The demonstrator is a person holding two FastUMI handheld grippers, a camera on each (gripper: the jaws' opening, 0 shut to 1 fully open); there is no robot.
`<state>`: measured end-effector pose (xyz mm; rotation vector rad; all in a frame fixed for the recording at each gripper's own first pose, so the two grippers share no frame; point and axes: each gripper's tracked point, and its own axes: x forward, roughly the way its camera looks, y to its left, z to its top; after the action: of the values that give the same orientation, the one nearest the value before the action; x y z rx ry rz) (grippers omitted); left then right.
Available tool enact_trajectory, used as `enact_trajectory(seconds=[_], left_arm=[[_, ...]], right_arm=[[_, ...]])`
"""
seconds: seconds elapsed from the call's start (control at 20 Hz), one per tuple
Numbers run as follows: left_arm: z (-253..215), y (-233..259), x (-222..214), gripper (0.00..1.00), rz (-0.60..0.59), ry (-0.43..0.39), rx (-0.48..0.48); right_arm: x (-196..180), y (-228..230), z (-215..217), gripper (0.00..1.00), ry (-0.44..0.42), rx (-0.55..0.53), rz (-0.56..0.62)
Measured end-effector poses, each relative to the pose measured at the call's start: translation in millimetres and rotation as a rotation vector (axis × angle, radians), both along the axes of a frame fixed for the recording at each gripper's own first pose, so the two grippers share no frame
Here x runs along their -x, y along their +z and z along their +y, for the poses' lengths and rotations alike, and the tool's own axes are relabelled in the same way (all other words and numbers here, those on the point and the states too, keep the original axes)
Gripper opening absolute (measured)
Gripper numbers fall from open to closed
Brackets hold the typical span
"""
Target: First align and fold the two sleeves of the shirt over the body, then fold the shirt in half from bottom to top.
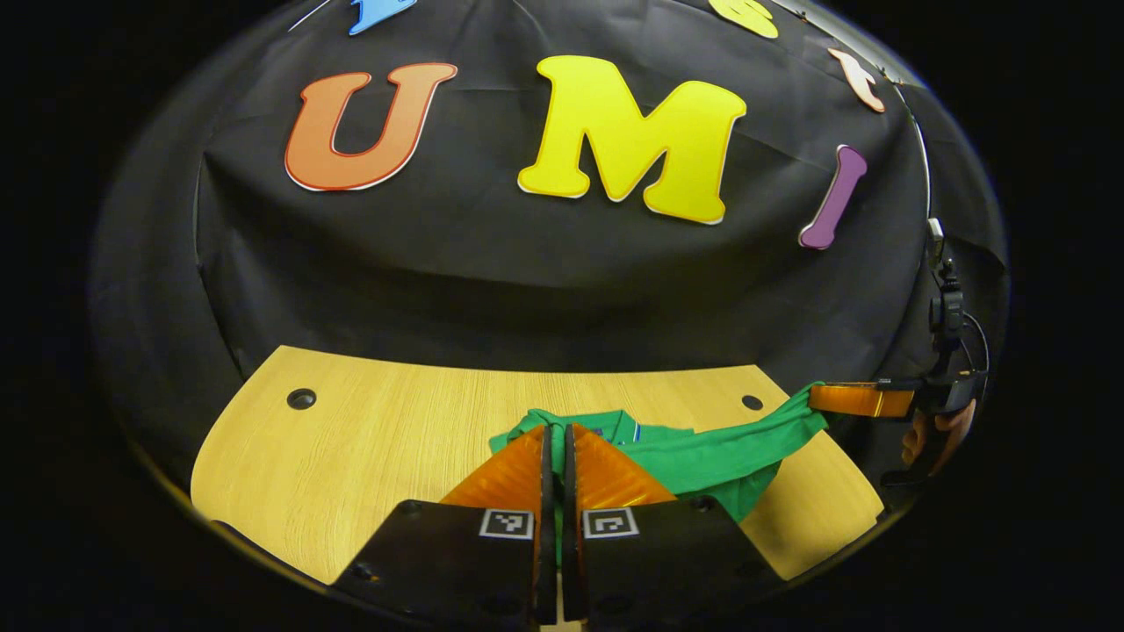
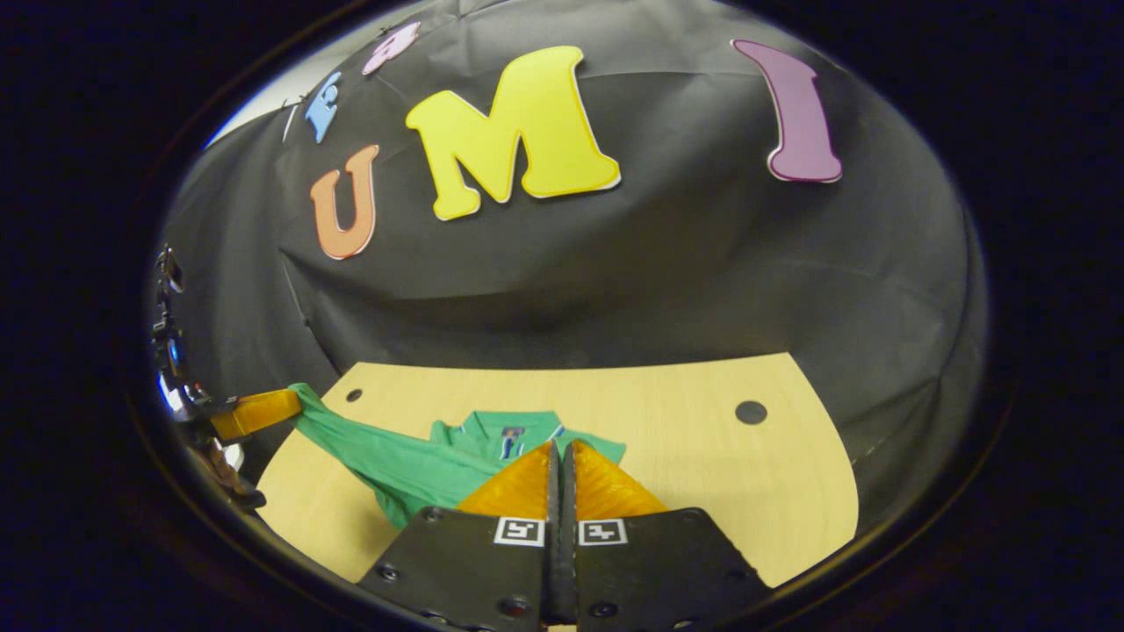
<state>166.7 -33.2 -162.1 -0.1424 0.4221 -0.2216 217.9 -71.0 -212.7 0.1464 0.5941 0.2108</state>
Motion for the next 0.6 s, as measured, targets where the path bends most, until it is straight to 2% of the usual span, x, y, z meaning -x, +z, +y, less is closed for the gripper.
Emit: enact_trajectory(seconds=[0.3, 0.6], left_arm=[[-3, -8, -69, 0.08, -0.016, 0.012, -0.015], [3, -38, -105, 0.08, -0.004, 0.042, -0.058]], right_arm=[[-73, -2, 8, 0.0, 0.011, 0.005, -0.01], [-106, -34, 14, 0.0, 0.039, 0.036, 0.012]])
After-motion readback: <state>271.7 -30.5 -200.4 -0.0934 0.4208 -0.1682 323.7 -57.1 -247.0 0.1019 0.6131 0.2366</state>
